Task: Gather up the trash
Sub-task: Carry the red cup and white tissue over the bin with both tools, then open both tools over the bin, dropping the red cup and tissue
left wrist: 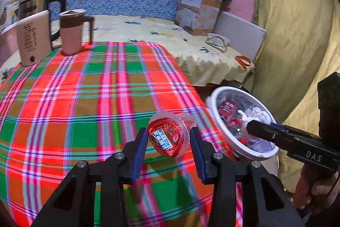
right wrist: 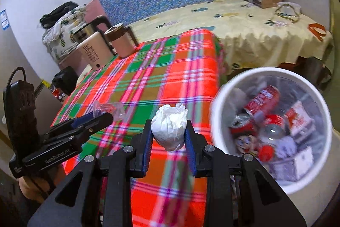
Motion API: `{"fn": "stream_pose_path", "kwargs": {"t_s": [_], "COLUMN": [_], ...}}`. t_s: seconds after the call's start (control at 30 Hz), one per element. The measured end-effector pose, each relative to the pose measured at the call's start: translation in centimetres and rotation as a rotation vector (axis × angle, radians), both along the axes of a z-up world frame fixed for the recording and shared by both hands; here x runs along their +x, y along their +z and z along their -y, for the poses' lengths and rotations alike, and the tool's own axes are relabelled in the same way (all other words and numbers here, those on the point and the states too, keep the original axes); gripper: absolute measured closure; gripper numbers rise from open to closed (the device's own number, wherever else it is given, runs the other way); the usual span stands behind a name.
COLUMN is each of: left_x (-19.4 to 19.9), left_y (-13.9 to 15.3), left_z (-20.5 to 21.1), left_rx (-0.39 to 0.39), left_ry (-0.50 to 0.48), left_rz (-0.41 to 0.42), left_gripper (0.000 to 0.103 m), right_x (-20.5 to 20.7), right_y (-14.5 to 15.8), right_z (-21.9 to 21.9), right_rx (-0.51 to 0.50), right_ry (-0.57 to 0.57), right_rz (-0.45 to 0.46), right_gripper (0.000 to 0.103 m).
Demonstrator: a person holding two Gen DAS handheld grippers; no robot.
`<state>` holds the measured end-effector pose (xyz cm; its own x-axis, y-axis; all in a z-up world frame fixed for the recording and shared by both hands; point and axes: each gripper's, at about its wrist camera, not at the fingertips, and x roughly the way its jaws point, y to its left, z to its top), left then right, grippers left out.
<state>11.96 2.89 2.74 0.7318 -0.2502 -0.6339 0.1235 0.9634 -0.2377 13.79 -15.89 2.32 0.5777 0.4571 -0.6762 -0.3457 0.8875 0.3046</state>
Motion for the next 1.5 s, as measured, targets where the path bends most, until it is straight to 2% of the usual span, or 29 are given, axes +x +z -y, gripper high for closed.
{"fn": "stream_pose_path", "kwargs": {"t_s": [0.33,0.57,0.9,1.23,1.33,1.4,1.5], "left_x": [0.9,2.2,4.5,6.8,7.1,7.1,7.1], "left_y": [0.5,0.5,-0.9,-2.6,-3.0,-3.1,-3.1], "left_z": [6.5,10.1,13.8,15.1,15.1,15.2,15.2], "left_rx": [0.018,0.023,0.046,0.062,0.053,0.048,0.044], "left_ry": [-0.133,-0.205,-0.271,-0.29,-0.298,-0.297,-0.298], "left_rz": [0.004,-0.001,-0.036,-0.077,-0.09,-0.092,-0.088], "left_gripper": [0.061,0.061,0.06,0.06,0.057,0.049,0.049], "right_x": [-0.7,-0.7,0.3,2.3,2.3,2.2,2.1], "right_y": [-0.7,-1.3,-3.0,-4.1,-4.1,-4.0,-3.7], "right_z": [7.1,9.9,10.9,11.5,11.6,11.6,11.4], "right_rx": [0.025,0.038,0.03,-0.012,-0.018,-0.018,-0.026], "right_ry": [-0.152,-0.212,-0.214,-0.224,-0.227,-0.223,-0.223], "right_rz": [-0.002,-0.007,-0.043,-0.065,-0.061,-0.058,-0.045], "right_gripper": [0.072,0.072,0.071,0.067,0.065,0.059,0.051]}}
